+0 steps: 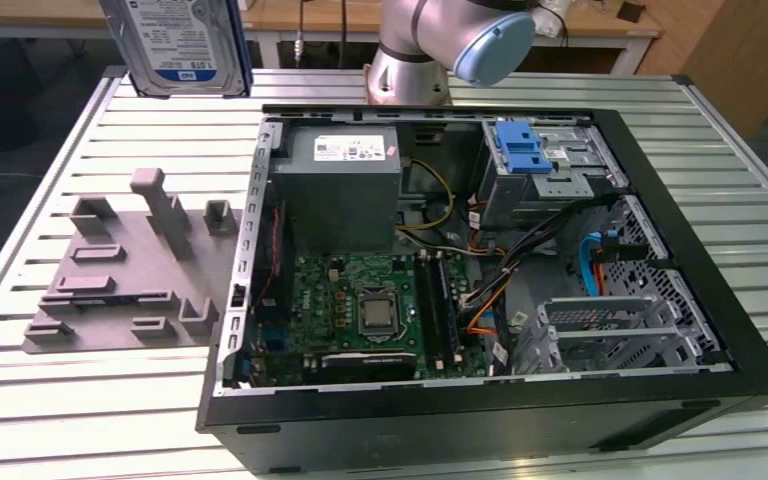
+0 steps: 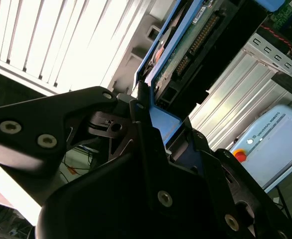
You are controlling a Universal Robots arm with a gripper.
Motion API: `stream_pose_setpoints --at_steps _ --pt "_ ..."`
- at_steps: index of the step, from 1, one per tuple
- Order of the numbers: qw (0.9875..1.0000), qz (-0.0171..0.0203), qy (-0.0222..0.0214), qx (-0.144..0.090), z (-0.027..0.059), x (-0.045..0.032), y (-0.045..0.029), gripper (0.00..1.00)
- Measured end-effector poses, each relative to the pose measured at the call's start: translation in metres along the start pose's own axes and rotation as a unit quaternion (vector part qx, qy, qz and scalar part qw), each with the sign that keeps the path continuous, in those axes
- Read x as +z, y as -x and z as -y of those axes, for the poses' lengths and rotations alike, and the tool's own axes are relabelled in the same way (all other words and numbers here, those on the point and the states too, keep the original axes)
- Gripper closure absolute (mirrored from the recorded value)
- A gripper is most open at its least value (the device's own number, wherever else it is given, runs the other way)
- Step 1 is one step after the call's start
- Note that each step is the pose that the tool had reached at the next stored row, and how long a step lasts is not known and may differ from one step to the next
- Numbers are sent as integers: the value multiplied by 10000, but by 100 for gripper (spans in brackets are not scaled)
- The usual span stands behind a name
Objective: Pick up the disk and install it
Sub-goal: 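Pick up the disk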
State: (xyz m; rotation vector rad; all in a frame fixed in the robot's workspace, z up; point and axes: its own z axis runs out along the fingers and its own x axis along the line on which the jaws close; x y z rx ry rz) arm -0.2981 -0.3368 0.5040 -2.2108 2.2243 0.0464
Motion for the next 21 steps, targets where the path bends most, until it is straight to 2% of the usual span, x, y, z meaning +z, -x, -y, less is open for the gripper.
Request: stream_pose_setpoints --at_steps 21 --pt "10000 0 0 0 82 -2 0 64"
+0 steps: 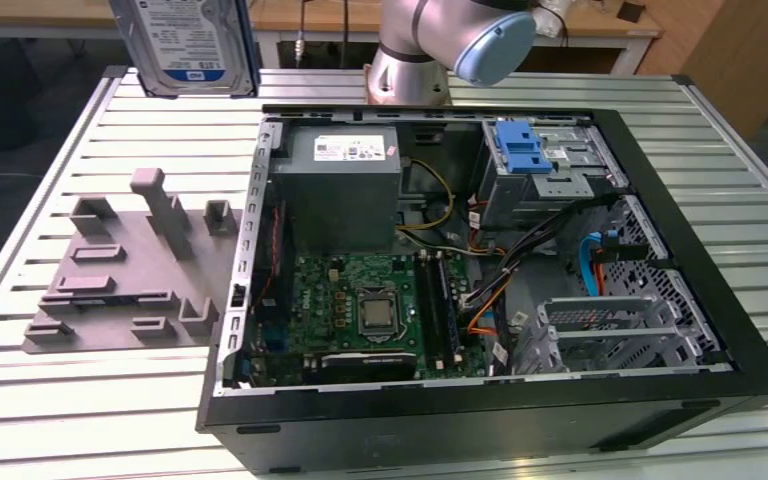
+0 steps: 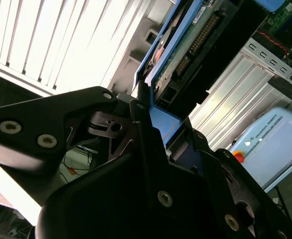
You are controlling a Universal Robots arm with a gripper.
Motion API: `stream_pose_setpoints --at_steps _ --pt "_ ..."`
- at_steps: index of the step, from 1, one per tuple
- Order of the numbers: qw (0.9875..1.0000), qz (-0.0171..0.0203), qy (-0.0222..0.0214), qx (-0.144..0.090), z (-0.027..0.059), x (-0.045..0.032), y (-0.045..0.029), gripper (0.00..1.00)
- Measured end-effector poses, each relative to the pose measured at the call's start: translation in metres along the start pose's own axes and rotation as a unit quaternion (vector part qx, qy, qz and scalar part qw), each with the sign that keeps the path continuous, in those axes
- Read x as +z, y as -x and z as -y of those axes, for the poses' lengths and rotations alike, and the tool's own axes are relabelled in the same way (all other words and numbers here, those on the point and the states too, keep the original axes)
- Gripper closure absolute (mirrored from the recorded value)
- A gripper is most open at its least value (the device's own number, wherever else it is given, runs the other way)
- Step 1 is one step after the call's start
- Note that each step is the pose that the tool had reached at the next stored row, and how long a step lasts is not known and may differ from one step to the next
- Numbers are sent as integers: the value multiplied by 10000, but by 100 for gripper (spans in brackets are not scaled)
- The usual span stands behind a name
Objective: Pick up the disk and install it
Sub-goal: 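Pick up the disk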
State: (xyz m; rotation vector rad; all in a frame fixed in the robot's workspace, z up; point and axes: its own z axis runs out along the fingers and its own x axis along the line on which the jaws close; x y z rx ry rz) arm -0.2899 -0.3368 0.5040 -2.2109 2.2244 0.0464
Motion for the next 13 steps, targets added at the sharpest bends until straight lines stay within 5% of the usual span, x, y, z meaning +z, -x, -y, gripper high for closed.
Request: stream_pose_setpoints --at_steps 13 --pt "10000 0 0 0 49 -1 0 64"
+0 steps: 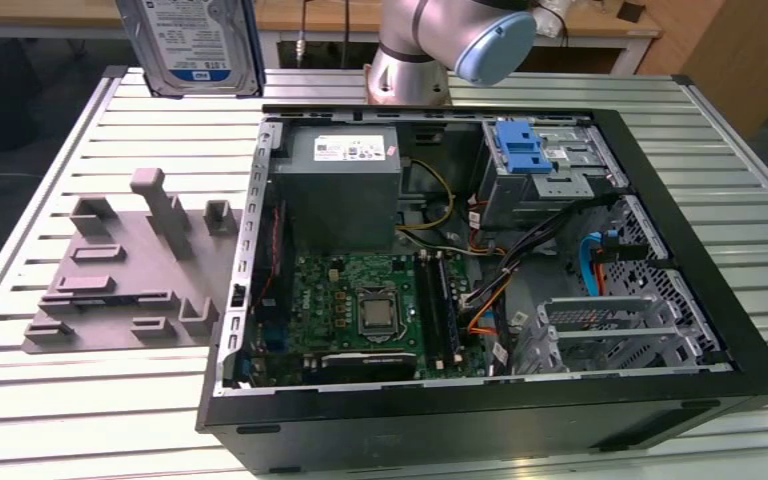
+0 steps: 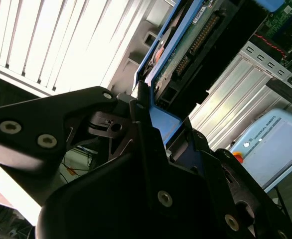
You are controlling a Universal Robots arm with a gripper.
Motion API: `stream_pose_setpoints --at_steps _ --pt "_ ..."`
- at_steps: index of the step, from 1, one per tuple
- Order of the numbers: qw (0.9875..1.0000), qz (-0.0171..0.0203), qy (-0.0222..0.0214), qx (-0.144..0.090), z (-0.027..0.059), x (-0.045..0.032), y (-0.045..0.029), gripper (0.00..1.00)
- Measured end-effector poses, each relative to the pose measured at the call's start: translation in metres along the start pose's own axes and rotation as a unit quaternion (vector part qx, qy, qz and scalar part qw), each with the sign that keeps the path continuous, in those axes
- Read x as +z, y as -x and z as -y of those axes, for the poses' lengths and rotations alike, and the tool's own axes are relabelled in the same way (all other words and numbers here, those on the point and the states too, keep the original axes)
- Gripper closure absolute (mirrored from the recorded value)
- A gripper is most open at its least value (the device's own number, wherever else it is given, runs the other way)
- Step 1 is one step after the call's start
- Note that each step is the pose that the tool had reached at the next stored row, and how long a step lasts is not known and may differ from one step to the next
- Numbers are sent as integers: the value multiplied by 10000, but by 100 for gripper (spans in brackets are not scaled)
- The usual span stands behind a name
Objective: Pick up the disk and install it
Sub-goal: 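Pick up the disk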
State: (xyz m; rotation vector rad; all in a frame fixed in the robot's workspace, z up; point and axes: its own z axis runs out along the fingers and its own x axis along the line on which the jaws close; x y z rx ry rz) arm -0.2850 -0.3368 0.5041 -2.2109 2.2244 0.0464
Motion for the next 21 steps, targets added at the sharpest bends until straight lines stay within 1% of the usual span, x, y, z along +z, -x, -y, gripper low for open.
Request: stream_pose_setpoints --at_steps 11,21 --pt "10000 0 0 0 43 -1 0 64" --pt "10000 0 0 0 109 -2 1 64"
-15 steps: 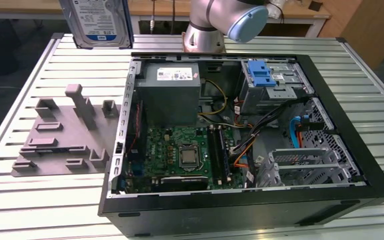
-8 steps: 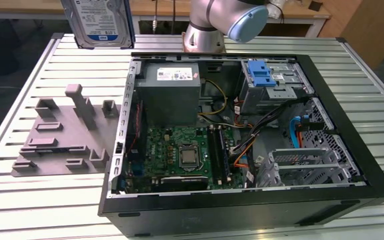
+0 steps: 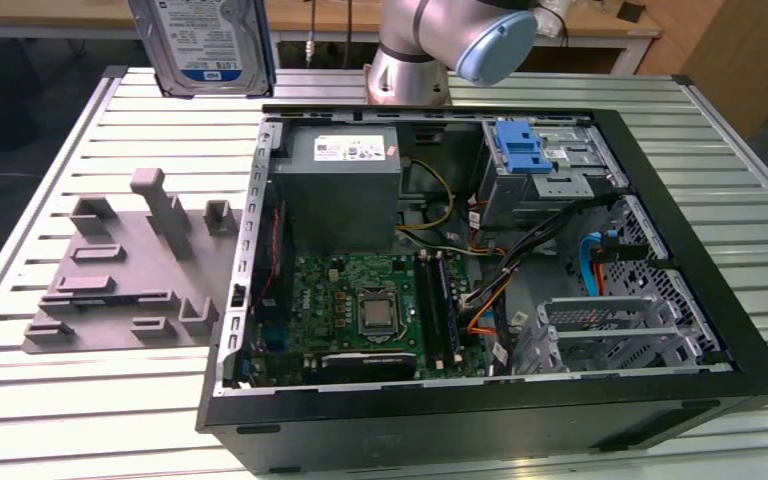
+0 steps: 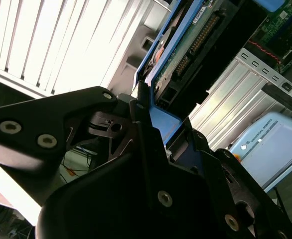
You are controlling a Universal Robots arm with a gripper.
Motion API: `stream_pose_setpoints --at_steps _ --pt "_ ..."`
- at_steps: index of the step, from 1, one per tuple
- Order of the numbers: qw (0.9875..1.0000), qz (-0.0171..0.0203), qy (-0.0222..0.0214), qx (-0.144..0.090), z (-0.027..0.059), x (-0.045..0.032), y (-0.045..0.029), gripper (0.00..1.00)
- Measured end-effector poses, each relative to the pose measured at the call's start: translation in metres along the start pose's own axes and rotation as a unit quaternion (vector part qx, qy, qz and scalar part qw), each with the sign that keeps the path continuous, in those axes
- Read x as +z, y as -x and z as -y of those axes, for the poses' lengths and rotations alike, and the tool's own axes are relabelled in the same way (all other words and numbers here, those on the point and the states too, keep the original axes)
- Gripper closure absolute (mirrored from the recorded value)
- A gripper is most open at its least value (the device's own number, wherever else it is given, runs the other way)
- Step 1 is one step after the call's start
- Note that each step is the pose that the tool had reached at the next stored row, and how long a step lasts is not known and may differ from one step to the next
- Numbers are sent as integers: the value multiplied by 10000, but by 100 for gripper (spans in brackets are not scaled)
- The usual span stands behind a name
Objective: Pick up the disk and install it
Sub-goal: 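Pick up the disk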
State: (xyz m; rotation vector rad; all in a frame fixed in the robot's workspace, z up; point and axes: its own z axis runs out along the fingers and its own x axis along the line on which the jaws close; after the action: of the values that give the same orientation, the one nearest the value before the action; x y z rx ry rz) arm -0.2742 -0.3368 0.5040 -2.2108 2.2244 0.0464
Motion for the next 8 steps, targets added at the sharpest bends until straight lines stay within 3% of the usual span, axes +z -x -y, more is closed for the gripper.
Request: stream_pose_setpoints --at_steps 4,8 --pt "10000 0 0 0 17 0 -8 64" --pt "10000 0 0 0 25 2 -105 64"
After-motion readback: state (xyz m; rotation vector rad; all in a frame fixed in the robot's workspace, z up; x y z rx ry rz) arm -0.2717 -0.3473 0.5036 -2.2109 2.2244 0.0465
